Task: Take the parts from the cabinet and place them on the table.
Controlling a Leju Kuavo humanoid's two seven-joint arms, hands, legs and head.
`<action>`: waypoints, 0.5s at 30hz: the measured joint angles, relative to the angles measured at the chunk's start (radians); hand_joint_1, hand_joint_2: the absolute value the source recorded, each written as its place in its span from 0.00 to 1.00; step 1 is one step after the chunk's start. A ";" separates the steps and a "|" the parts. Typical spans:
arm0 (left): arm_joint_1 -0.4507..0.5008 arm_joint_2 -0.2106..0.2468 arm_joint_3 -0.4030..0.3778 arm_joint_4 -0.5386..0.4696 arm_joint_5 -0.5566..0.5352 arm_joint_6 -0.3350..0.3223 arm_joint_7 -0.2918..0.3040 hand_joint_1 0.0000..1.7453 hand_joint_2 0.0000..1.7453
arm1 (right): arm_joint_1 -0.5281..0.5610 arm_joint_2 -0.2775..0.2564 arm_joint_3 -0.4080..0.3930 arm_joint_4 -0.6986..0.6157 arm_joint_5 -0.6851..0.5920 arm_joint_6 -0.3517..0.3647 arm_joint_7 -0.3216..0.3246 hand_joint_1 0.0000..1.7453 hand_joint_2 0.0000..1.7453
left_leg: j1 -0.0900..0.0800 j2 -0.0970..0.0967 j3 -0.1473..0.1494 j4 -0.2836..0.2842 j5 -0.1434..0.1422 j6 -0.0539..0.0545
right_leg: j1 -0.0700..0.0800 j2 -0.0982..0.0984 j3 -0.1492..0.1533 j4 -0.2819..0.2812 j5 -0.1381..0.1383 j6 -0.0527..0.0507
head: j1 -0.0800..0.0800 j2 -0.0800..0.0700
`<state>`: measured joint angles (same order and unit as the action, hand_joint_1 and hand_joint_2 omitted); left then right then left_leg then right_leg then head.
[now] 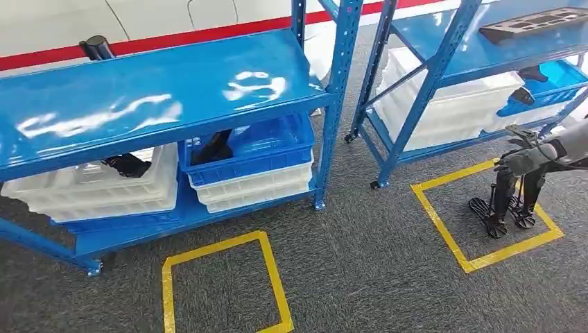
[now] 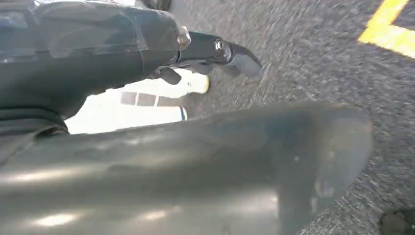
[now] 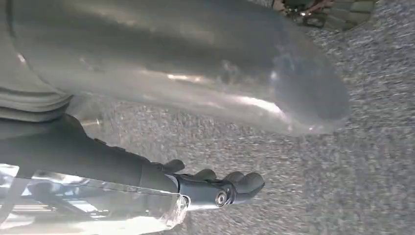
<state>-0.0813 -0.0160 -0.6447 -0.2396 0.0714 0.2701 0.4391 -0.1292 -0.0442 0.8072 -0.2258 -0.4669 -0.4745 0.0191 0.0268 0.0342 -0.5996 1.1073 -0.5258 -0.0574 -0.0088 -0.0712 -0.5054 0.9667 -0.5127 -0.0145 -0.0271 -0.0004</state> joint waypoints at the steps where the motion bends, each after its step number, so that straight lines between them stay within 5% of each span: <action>1: -0.001 0.000 0.000 0.000 0.000 0.000 0.000 0.00 0.00 | -0.001 0.000 0.000 0.000 0.000 0.000 0.000 0.00 0.00 | 0.000 0.051 0.043 -0.078 0.007 -0.005 | 0.000 -0.011 -0.001 0.013 -0.007 0.010 | -0.004 0.000; 2: -0.002 -0.002 0.000 0.000 0.000 0.000 0.000 0.00 0.00 | -0.003 -0.002 0.000 0.000 0.000 0.000 0.000 0.00 0.00 | -0.005 0.077 0.042 -0.076 -0.001 0.013 | 0.007 -0.016 -0.005 0.022 -0.015 0.020 | -0.012 0.000; 3: -0.002 -0.001 0.000 0.000 0.000 0.000 0.000 0.00 0.00 | -0.006 -0.002 0.000 0.000 0.000 -0.001 0.000 0.00 0.00 | -0.008 0.060 0.039 -0.075 0.002 0.032 | 0.006 -0.020 -0.005 0.026 -0.017 0.025 | -0.007 0.000; 6: -0.001 0.000 0.000 0.000 0.001 0.000 0.000 0.00 0.00 | -0.010 0.002 0.001 -0.003 0.000 -0.001 0.000 0.00 0.00 | -0.010 0.030 0.030 -0.076 0.008 0.056 | 0.000 -0.043 0.002 0.023 -0.017 0.036 | 0.003 0.000; 8: -0.004 0.000 0.000 0.000 0.001 0.000 0.000 0.00 0.00 | -0.008 0.002 0.001 -0.003 0.000 -0.001 0.000 0.00 0.00 | -0.007 0.004 0.024 -0.077 0.017 0.070 | -0.005 0.032 -0.016 0.073 -0.071 0.050 | 0.013 0.000; 11: -0.006 -0.002 0.000 0.001 0.001 0.000 0.000 0.00 0.00 | 0.002 0.002 0.001 -0.003 0.000 -0.001 0.000 0.00 0.00 | -0.012 -0.045 0.012 -0.077 0.025 0.083 | -0.003 0.063 -0.114 0.310 -0.188 0.047 | 0.029 0.000; 13: -0.004 -0.001 0.000 0.001 0.001 0.000 0.000 0.00 0.00 | 0.005 0.002 0.002 -0.003 0.000 -0.001 0.000 0.00 0.00 | -0.015 -0.079 0.010 -0.077 0.030 0.084 | -0.001 0.066 -0.125 0.330 -0.167 0.038 | 0.033 0.000; 15: -0.004 -0.001 0.000 0.001 0.001 0.000 0.000 0.00 0.00 | 0.001 0.002 0.002 -0.003 0.000 -0.001 0.000 0.00 0.00 | -0.019 -0.110 0.011 -0.077 0.033 0.083 | 0.003 0.082 -0.064 0.189 -0.073 0.019 | 0.039 0.000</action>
<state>-0.0852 -0.0168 -0.6443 -0.2384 0.0725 0.2697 0.4395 -0.1280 -0.0427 0.8087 -0.2289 -0.4669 -0.4753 0.0191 0.0077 -0.0757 -0.5883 1.0306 -0.4924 0.0255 -0.0061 0.0107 -0.5695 1.1554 -0.5862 0.0041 0.0118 -0.0004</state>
